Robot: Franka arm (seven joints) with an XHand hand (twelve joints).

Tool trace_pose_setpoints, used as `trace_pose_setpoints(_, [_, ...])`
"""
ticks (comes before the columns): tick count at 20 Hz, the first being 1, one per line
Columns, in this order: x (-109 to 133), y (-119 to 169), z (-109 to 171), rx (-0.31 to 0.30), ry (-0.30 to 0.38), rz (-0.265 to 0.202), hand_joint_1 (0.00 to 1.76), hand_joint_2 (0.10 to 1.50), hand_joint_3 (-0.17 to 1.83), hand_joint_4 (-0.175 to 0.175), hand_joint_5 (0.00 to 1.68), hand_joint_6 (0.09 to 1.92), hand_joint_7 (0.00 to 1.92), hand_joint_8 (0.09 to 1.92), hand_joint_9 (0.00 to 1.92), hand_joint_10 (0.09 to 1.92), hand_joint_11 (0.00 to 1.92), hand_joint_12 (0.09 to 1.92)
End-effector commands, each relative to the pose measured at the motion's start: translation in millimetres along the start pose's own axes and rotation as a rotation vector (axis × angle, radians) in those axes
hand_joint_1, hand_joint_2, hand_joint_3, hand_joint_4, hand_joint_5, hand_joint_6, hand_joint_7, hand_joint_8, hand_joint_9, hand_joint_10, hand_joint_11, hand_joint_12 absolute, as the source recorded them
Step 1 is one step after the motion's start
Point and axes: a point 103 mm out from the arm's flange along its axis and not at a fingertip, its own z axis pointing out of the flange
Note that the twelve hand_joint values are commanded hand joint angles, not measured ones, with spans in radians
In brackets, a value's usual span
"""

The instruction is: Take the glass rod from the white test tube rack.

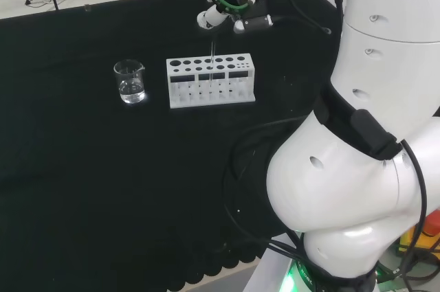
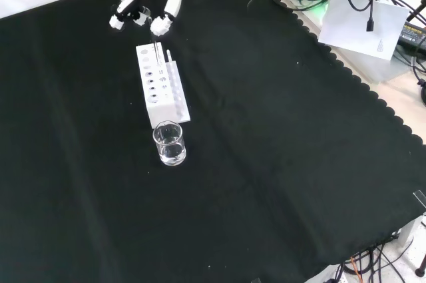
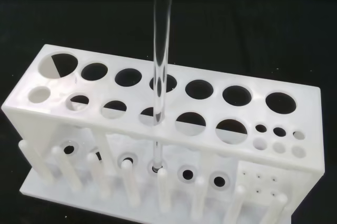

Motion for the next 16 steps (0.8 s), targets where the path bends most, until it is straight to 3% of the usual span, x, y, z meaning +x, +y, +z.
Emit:
trace_pose_setpoints(1, [-0.5, 0.1, 3.1, -0.001, 0.014, -0.009, 0.64, 0.93, 0.48, -0.162, 0.36, 0.6, 1.06, 1.09, 1.34, 1.14, 1.13, 1.19])
trace_pose_setpoints(5, [7.1, -1.4, 4.2, -0.002, 0.03, -0.027, 0.77, 0.92, 0.48, -0.174, 0.45, 0.78, 1.14, 1.07, 1.52, 1.15, 1.49, 1.19])
trace_pose_setpoints(8, [12.5, -3.9, 3.5, -0.019, 0.04, -0.054, 0.87, 0.91, 0.48, -0.175, 0.56, 0.85, 1.28, 1.04, 1.65, 1.03, 1.73, 1.12])
trace_pose_setpoints(13, [20.4, -6.7, 4.5, -0.028, 0.065, -0.064, 1.01, 0.9, 0.5, -0.175, 0.76, 0.87, 1.44, 1.0, 1.83, 0.83, 1.91, 0.91])
trace_pose_setpoints(16, [24.8, -7.7, 6.2, -0.034, 0.079, -0.082, 1.1, 1.08, 0.18, -0.175, 0.85, 1.13, 1.48, 0.99, 1.88, 0.77, 1.92, 0.92])
